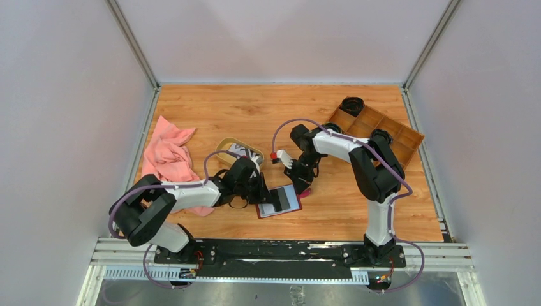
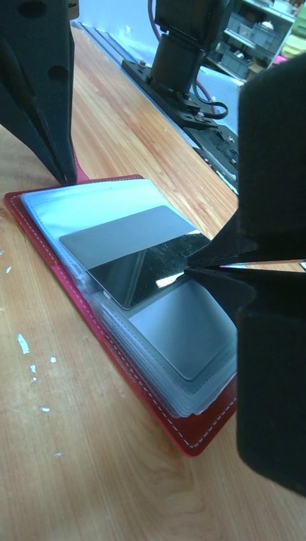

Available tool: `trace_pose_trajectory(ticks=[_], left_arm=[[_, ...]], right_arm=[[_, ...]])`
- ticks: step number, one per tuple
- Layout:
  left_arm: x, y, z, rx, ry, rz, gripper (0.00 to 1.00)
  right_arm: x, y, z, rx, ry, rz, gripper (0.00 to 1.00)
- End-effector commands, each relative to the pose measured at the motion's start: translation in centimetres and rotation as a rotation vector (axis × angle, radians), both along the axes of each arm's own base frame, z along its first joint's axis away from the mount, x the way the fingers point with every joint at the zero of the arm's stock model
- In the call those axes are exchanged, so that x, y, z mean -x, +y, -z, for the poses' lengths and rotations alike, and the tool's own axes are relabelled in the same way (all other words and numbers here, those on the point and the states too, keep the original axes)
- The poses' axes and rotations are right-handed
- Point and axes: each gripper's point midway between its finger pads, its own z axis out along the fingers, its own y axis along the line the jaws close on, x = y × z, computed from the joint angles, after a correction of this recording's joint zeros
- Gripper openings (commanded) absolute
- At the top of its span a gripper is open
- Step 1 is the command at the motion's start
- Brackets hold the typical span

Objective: Put the credit cards into the card holder
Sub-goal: Insert the credit card into the card holder.

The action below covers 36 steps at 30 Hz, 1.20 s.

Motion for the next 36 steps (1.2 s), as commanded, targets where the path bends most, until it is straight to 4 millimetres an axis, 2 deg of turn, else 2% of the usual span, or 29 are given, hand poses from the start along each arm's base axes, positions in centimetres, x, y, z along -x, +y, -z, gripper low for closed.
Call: trace_pose_trajectory(ticks=[1, 24, 32, 36], left_arm=[[0.3, 0.6, 1.8, -0.081, 0.024, 0.013, 0.04], [-0.9, -0.7, 2.3, -0.096, 0.028, 0.020, 0.06], [-1.4, -1.2, 1.1, -0.070, 0.003, 0.018, 0.09], [-1.7, -0.9, -0.8, -0.041, -0.056, -0.001, 0.15]], right_arm=[[0.9, -0.2, 0.5, 0.032, 0.046, -0.017, 0.09], [1.0, 0.2, 0.1, 0.016, 0.055, -0.007, 0.09], [0.9, 0.4, -0.4, -0.002, 0.055, -0.005, 0.09], [0.9, 0.5, -0.7, -0.011, 0.054, -0.003, 0.10]])
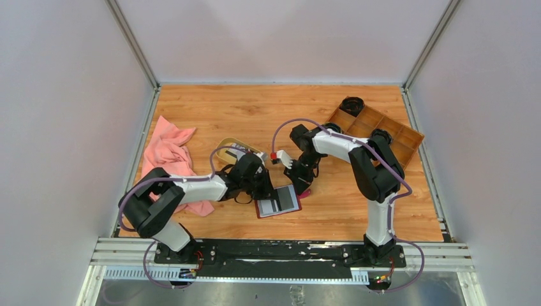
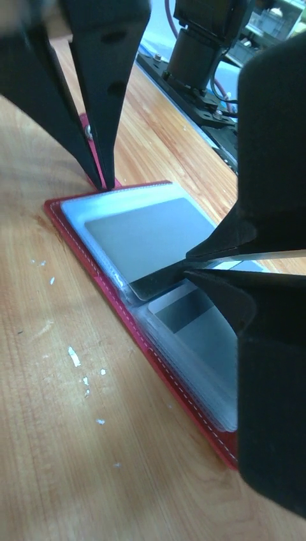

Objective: Put the credit cards into the card holder
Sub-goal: Insert the credit card into the card holder.

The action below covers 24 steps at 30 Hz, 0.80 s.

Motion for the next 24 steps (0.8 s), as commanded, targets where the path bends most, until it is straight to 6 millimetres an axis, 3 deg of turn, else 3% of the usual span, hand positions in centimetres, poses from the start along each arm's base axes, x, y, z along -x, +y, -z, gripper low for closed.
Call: trace_pose_trajectory(ticks=[1, 4, 12, 18, 21, 24], left_arm=[[-0.1, 0.8, -1.6, -0.005, -0.071, -0.010, 0.16], [0.2, 1.2, -2.2, 0.009, -0.091, -0.015, 0.19], [1.0, 2.5, -1.8, -0.012, -0.124, 0.002, 0.19], [0.4, 3.7, -4.1, 0.000, -0.271, 0.000, 0.18], [0.3, 4.5, -5.1, 0.009, -0.335, -0.020, 0.18], [0.8, 5.6, -4.3, -0.006, -0.338, -0.043, 0.16]], right_arm=[[0.7, 0.5, -0.7, -0.011, 0.039, -0.003, 0.10], [0.6, 0.6, -1.1, -0.023, 0.036, 0.001, 0.11], [-0.2, 0.3, -2.7, -0.061, 0.000, 0.025, 0.19], [0.2, 1.0, -4.3, -0.154, 0.023, 0.037, 0.24], [0.4, 1.3, -3.9, -0.154, 0.057, 0.049, 0.22], [0.1, 1.1, -2.7, -0.111, 0.068, 0.073, 0.20]])
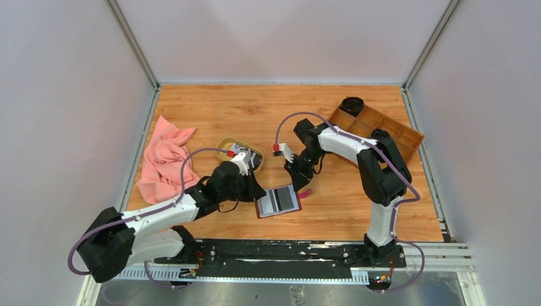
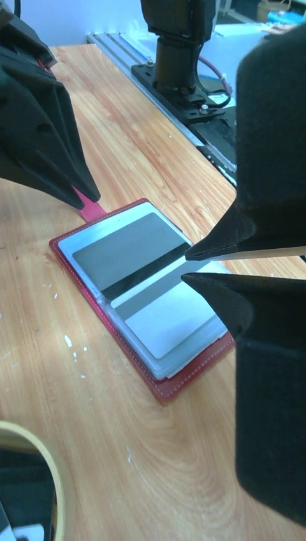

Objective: Put the credit cards into the card holder
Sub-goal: Insert the credit card into the card holder.

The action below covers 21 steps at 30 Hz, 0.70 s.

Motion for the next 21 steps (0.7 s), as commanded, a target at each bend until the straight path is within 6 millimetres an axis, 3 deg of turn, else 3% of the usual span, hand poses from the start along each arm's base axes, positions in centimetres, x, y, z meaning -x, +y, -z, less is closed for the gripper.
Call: trace_pose_trajectory(ticks=[1, 5, 14, 21], left_arm=[[0.5, 2.0, 2.0, -0.058, -0.025, -0.042, 0.15], [1.3, 3.2, 3.8, -0.087, 0.010, -0.065, 0.13], [1.2, 3.3, 5.4, -0.142, 0.046, -0.067, 0.14], [1.8, 2.8, 7.1, -0.160, 0.108, -0.034, 0.14]], right_arm=[[0.1, -0.2, 0.8, 0.034, 0.055, 0.041, 0.18], [0.0, -0.4, 1.7, 0.062, 0.063, 0.051, 0.17], [1.0, 0.0, 4.0, 0.118, 0.124, 0.041, 0.16], [2.4, 2.5, 2.1, 0.028, 0.151, -0.001, 0.16]])
